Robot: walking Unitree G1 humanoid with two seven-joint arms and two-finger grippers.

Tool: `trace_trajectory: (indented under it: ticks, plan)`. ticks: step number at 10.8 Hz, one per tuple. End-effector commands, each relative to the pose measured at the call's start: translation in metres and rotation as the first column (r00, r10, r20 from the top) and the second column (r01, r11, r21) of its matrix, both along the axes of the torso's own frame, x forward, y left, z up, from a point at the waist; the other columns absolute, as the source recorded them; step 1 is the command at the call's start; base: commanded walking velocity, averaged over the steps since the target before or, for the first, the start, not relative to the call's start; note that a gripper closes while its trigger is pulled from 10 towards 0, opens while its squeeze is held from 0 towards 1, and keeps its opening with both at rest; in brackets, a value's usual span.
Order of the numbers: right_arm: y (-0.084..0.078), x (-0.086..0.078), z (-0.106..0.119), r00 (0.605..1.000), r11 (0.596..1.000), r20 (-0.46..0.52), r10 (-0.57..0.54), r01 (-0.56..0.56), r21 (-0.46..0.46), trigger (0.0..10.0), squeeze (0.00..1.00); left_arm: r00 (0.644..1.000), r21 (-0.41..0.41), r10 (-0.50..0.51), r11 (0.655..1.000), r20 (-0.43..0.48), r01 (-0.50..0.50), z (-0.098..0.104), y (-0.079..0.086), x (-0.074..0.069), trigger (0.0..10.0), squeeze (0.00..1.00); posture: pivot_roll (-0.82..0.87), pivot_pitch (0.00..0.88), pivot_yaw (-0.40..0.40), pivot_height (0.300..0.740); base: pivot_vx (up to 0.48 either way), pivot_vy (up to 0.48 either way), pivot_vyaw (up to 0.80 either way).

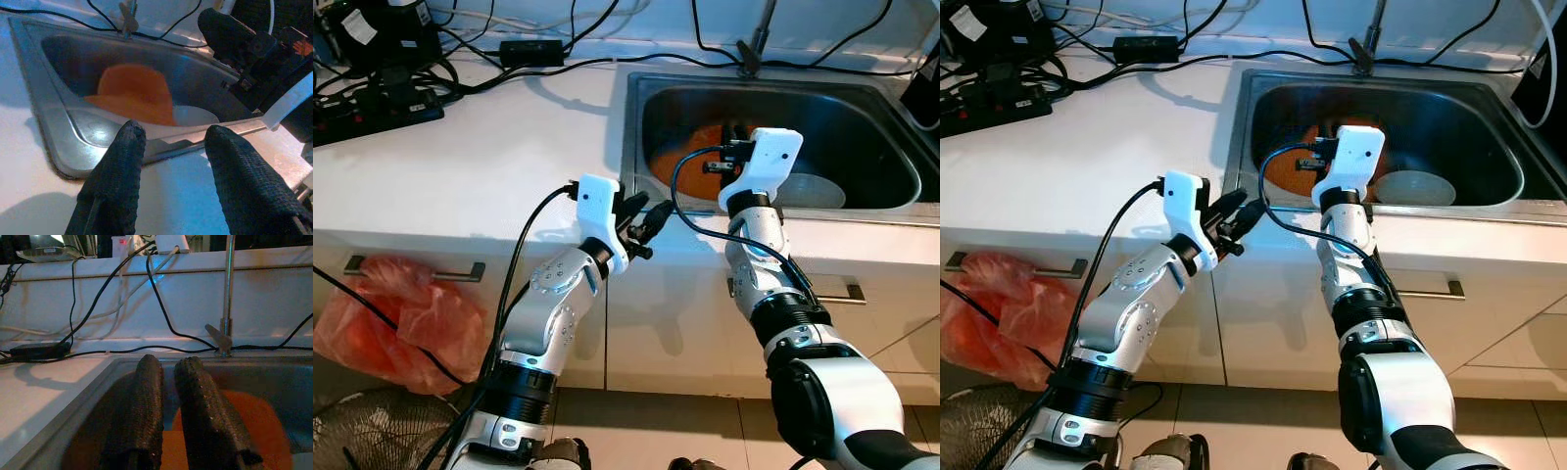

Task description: Kitchen organization

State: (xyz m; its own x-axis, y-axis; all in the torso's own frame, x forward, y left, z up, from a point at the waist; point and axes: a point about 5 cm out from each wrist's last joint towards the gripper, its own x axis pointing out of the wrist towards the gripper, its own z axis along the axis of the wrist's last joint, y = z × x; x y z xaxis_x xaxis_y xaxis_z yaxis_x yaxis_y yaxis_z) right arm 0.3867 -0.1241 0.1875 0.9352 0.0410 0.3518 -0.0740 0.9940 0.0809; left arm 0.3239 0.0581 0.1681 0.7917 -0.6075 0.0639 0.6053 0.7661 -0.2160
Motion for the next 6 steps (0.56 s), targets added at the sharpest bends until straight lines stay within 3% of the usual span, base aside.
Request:
trace_trajectory:
  ticks: [1,3,6]
  plan:
    - [0.001,0.0,-0.006,1.0,1.0,-0.031,0.006,-0.006,0.001,10.0,0.0,1.0,0.005,0.002,1.0,0.011,-0.002,0.002,-0.001,-0.002,10.0,0.0,0.18,0.07,-0.028,0.74,0.0,0.0,0.0]
    - [0.0,0.0,-0.003,1.0,1.0,-0.021,0.005,-0.005,0.016,10.0,0.0,1.0,0.005,0.007,1.0,0.012,-0.007,0.002,0.0,-0.001,10.0,0.0,0.17,0.074,-0.026,0.74,0.0,0.0,0.0]
    - [-0.011,-0.005,0.011,0.998,0.999,0.065,-0.013,0.01,0.032,10.0,0.0,0.983,-0.016,0.158,0.987,0.091,-0.158,0.011,0.016,0.009,10.0,0.0,0.14,0.081,-0.022,0.74,0.0,0.0,0.0]
